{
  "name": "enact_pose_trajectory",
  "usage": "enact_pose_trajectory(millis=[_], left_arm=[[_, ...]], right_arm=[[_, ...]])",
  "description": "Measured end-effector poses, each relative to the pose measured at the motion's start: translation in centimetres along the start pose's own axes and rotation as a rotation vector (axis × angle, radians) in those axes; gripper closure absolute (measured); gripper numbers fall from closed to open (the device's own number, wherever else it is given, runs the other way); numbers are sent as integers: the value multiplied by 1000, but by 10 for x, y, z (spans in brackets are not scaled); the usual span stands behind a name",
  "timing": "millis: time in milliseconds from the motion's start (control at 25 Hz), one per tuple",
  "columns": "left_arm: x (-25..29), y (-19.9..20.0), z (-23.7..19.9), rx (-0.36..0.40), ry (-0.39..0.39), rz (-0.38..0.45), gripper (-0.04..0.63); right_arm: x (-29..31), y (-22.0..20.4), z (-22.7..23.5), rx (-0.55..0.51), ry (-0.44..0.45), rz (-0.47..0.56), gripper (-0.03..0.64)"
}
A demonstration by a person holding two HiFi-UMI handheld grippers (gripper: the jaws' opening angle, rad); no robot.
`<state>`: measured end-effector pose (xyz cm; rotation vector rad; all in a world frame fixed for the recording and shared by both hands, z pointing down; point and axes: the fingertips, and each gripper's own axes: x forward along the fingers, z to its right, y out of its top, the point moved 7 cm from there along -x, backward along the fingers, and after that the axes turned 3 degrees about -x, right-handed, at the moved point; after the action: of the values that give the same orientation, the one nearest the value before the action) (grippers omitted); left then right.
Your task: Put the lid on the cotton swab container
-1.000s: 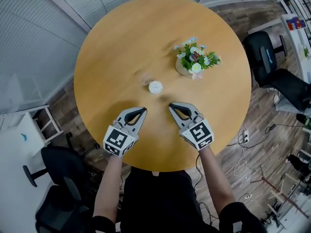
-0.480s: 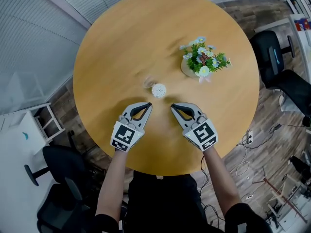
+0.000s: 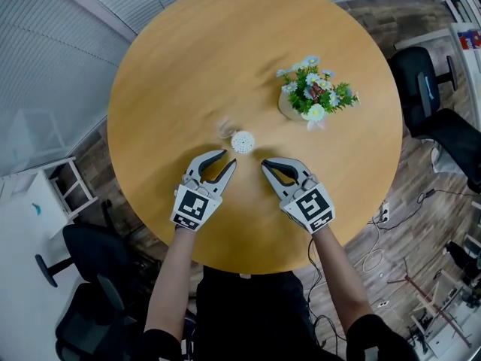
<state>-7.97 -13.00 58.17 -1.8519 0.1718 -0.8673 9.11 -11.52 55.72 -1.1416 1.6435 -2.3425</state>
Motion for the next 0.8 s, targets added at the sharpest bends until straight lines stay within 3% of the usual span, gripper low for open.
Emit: enact_pose_trajectory(millis=[280, 480, 800], left_arm=[[23, 2, -3, 25, -9, -16, 326], [30, 8, 0, 94, -2, -44, 305], [43, 16, -5, 91, 12, -30, 293]], right_arm=[[-1, -3, 1, 10, -11, 8, 611], [1, -9, 0, 22, -11, -4, 611], [4, -5, -1, 45, -7, 16, 611]])
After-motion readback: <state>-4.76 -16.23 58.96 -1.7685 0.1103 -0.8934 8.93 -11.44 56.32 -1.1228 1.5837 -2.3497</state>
